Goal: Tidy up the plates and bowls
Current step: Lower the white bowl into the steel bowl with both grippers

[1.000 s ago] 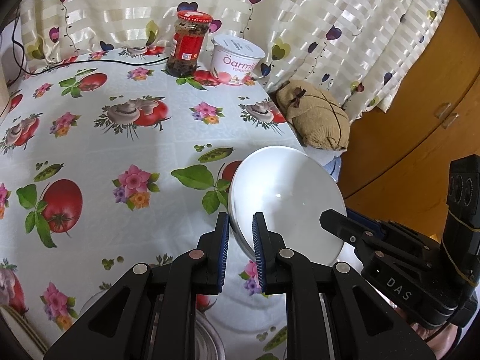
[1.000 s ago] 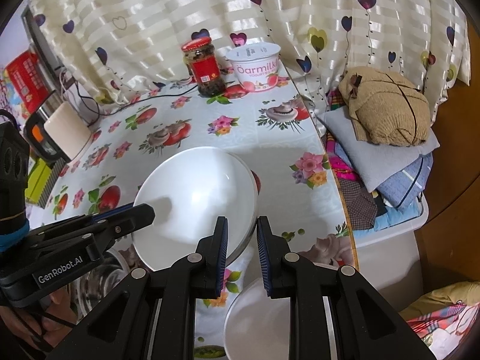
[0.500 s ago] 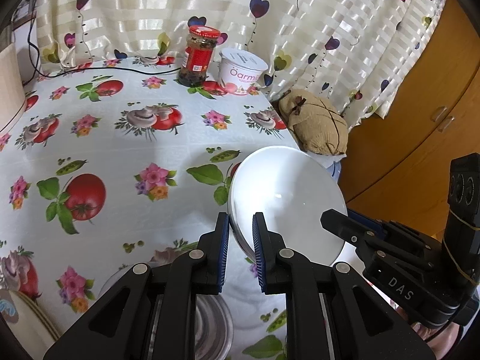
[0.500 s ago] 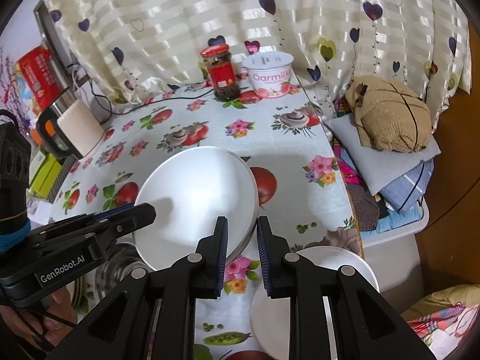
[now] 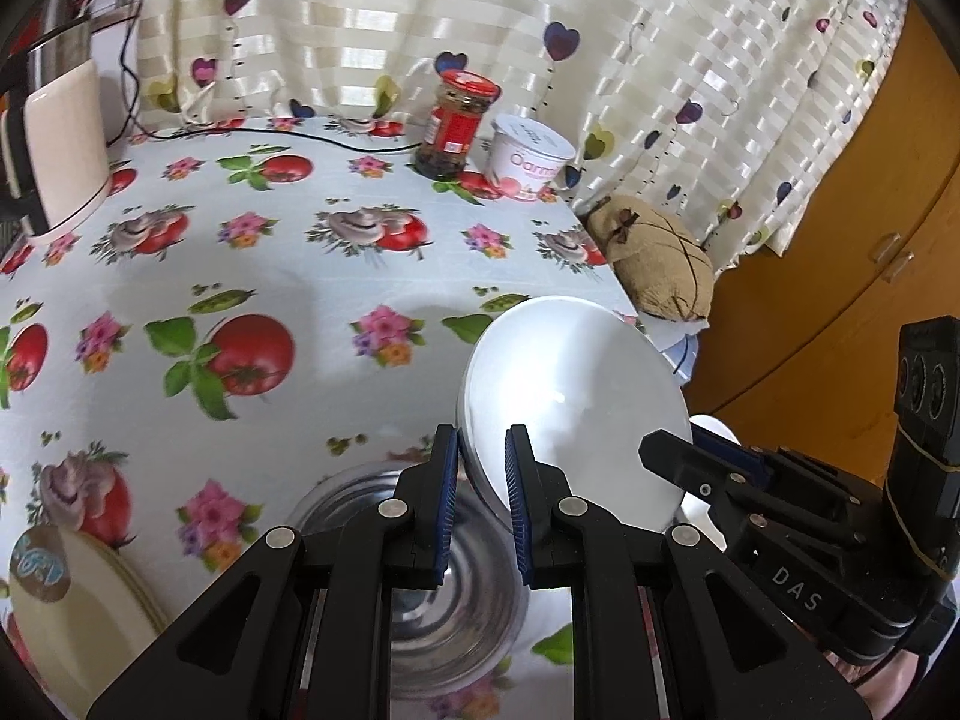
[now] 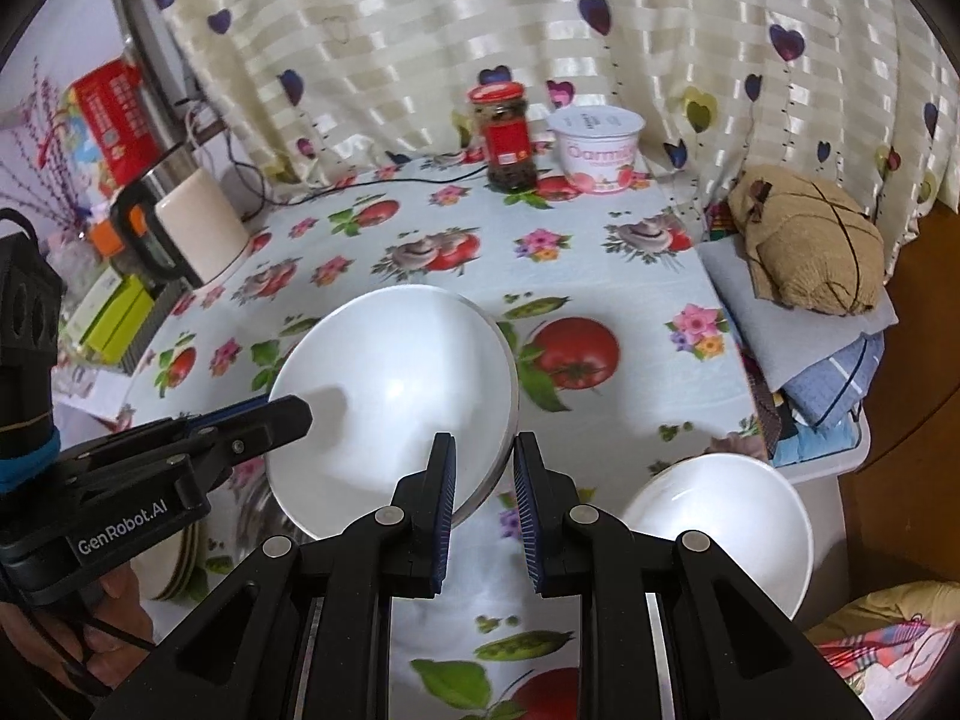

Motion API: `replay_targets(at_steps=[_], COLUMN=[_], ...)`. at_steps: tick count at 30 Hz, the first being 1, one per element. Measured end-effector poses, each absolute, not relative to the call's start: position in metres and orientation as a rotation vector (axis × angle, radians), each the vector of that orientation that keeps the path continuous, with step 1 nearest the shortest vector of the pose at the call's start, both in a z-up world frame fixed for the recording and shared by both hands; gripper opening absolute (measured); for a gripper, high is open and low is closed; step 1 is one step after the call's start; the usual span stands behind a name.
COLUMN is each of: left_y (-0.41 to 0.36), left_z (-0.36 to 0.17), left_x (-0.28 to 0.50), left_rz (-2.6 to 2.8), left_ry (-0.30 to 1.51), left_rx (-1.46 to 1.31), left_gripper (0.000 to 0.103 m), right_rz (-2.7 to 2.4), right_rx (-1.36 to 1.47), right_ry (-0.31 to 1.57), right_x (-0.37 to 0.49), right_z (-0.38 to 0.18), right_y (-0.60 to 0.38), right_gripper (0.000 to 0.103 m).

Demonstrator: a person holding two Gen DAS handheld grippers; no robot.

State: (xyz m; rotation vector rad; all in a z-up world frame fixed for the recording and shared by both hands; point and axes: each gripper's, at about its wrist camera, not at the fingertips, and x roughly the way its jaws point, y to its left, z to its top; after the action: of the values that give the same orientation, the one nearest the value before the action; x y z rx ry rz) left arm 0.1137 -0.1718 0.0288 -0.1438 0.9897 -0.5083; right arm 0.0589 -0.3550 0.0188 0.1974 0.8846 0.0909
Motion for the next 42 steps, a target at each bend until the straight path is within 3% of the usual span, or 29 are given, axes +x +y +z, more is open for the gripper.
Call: replay_targets(at_steps=[18,42], left_y=[-0.12,-0.11], left_z=[0.018,-0.017], left_x=[0.088,0.084], left_rz=[-0.42,-0.378], left_ry=[1.015,1.115], left_rx=[-0.172,-0.183], left_gripper=[0.017,0.017], right_rz=[0.192,0.243], right_rx=[0.169,0.17], right_ry=[0.926,1.03], right_x=[0.047,0.051], right_z=[0.009,-0.026], right_y=[-0.302,-0.286], right_gripper=[0.019,0.022])
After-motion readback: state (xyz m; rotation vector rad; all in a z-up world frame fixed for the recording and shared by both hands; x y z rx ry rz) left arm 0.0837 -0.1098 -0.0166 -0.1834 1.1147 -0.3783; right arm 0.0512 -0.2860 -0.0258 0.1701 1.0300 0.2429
